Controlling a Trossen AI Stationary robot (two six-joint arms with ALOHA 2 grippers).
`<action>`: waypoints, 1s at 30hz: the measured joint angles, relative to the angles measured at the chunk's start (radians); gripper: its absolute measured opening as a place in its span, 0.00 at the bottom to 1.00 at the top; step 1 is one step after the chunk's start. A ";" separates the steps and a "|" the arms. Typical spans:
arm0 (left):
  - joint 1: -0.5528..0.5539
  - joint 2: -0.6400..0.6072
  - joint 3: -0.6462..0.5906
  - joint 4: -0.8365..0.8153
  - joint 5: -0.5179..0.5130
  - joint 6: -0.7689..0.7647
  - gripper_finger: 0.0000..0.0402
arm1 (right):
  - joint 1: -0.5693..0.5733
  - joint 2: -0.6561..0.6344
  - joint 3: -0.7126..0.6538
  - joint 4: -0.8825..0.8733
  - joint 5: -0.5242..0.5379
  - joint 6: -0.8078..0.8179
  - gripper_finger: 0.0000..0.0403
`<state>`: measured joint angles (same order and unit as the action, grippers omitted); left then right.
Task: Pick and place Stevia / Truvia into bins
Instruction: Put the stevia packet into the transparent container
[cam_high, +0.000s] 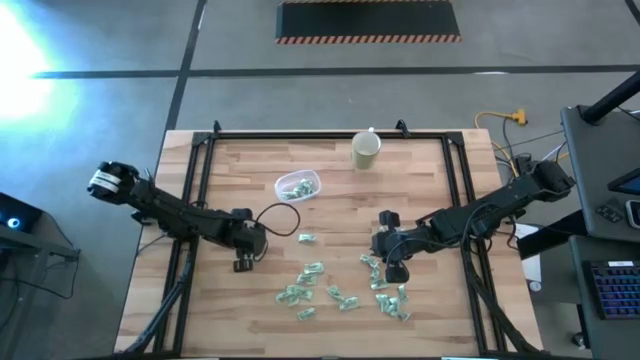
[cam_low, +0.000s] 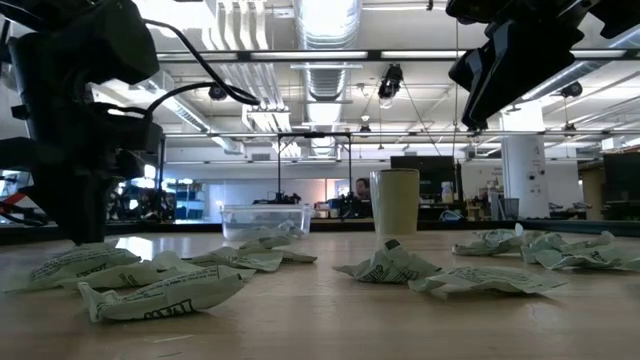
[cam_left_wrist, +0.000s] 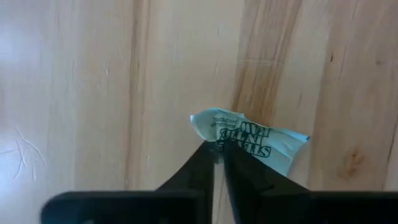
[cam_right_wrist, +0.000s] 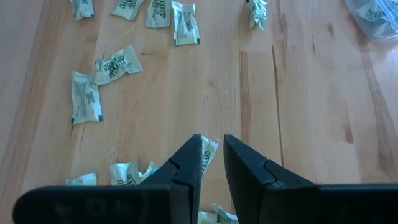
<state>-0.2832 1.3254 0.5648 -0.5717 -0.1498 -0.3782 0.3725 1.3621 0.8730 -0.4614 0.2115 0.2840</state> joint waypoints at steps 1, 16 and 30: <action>0.000 0.000 0.000 0.000 -0.001 0.000 0.02 | 0.000 0.000 0.000 0.000 0.000 -0.002 0.14; 0.000 0.000 0.006 0.001 -0.012 0.020 0.03 | 0.000 0.000 0.000 0.002 0.000 -0.007 0.14; 0.002 0.002 0.088 0.016 -0.389 0.179 0.03 | 0.000 0.000 -0.001 0.005 0.000 -0.008 0.14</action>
<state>-0.2810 1.3270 0.6527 -0.5559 -0.5389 -0.1993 0.3726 1.3621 0.8722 -0.4568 0.2119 0.2763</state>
